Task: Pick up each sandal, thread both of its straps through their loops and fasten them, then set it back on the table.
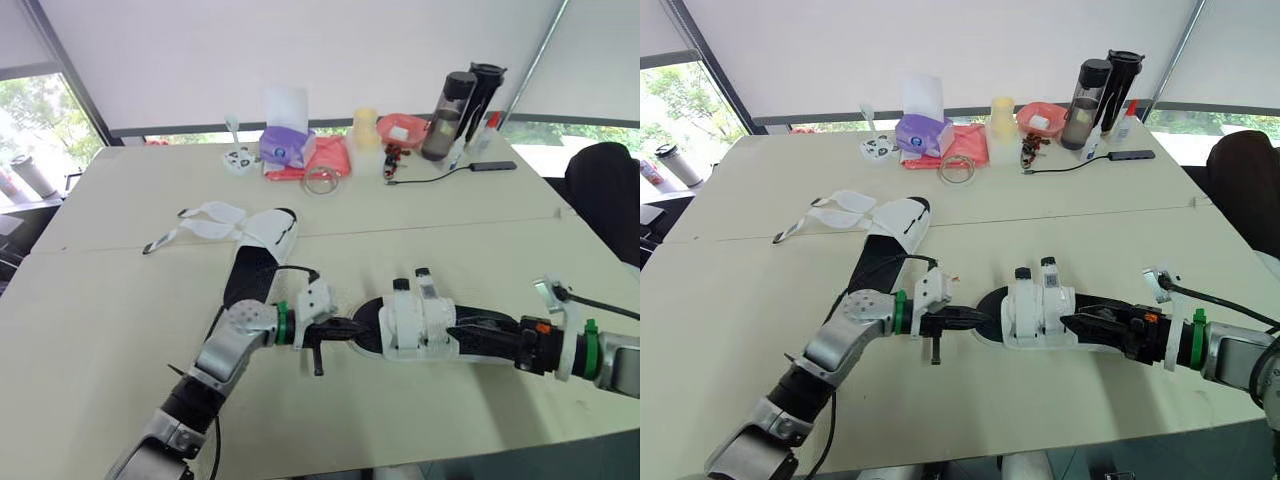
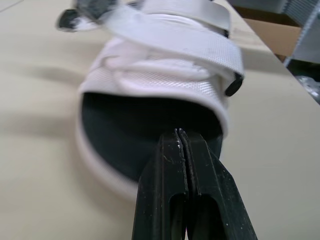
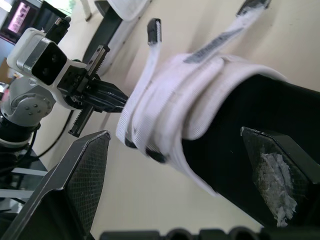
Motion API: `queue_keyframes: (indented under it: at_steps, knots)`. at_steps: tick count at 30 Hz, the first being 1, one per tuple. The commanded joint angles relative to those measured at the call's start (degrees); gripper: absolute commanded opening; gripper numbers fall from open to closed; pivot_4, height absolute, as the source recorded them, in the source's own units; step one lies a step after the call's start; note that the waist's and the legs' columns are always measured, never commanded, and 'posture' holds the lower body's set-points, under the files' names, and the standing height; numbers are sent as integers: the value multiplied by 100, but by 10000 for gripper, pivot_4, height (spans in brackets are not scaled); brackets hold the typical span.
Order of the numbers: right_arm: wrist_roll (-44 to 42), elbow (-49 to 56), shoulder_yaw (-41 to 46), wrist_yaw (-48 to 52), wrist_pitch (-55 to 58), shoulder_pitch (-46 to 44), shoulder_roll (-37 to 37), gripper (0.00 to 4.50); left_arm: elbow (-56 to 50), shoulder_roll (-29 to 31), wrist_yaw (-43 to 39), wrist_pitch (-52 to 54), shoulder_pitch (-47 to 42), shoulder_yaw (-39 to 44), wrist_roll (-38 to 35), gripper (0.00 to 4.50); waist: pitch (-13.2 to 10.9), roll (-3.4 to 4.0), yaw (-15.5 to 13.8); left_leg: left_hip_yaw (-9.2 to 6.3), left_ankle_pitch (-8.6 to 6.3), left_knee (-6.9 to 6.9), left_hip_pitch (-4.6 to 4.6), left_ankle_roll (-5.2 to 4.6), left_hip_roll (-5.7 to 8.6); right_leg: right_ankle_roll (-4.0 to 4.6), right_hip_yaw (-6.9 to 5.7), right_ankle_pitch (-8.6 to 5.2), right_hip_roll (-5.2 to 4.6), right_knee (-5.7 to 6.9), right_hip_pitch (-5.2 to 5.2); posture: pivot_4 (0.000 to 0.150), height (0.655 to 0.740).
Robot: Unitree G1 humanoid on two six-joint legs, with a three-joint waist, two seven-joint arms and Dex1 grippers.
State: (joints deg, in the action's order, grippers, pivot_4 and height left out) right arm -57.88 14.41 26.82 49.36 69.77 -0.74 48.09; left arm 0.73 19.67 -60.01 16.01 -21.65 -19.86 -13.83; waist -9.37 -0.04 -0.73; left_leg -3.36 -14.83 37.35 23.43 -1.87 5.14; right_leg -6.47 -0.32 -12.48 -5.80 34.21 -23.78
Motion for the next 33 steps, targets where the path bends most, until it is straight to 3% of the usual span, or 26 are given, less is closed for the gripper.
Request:
queue_keyframes:
  at_steps: [1, 9, 10, 12, 15, 19, 25, 31, 33]
  knots:
    - [-138, -254, -177, 30, -37, -319, -144, 44630, -957, 463, -129, 384, 208, 414, -399, 0, -3, -1, 5, 1, 0, -1, 0, 0, 0, 1, 1, 0, 0, 0, -3, 1500, 7400]
    - [-178, -706, -880, 221, 132, -890, -360, 44630, -2015, 1189, -52, 1021, 459, 828, -793, 0, -12, 8, -29, 1, 0, -3, 4, 1, 5, 2, 1, -1, -7, -8, -1, 1500, 7400]
    - [-187, -739, -949, 207, 158, -975, -420, 42326, -2053, 1221, -32, 1050, 492, 845, -812, 0, -12, 8, -15, 1, -1, -3, 4, 1, 5, 2, 1, -1, -6, -8, -2, 1500, 7400]
    - [-209, -860, -1001, 146, 235, -1145, -560, 36670, -2078, 1275, 8, 1049, 588, 859, -815, 0, -13, 9, -1, 2, 0, -11, 4, 1, 4, 2, 1, -1, -6, -6, -9, 1500, 7400]
    - [-273, -1162, -942, 56, 358, -1403, -738, 20049, -2058, 1308, 68, 988, 687, 817, -751, 0, -15, 12, -7, 2, 1, -15, 7, 3, 4, 3, 2, 0, -4, 1, -19, 1500, 7400]
    - [-208, -1345, -1034, 33, 446, -1535, -822, 1389, -2092, 1259, 190, 951, 780, 747, -708, 0, -16, 13, -15, 3, 1, -15, 10, 4, 5, 4, 4, 0, -5, 1, -22, 1500, 7400]
    - [-593, -1145, -524, -282, 601, -1496, -953, 635, -2066, 1258, 251, 922, 836, 740, -696, 0, -16, 14, -12, 3, 1, -19, 11, 4, 5, 4, 4, 0, -5, 0, -25, 1500, 7400]
    - [-1916, -1454, 1086, -2367, 451, -1922, -1586, 635, -2176, 1226, 330, 964, 785, 755, -768, 0, -22, 24, -10, 5, 2, -19, 15, 7, 6, 6, 8, 4, -5, 3, -31, 1500, 7400]
    - [-2516, -1473, 1678, -3697, -130, -1913, -2003, 635, -2226, 1106, 399, 1008, 701, 763, -850, 0, -22, 24, -19, 5, 2, -23, 15, 6, 5, 6, 8, 4, -4, 3, -32, 1500, 7400]
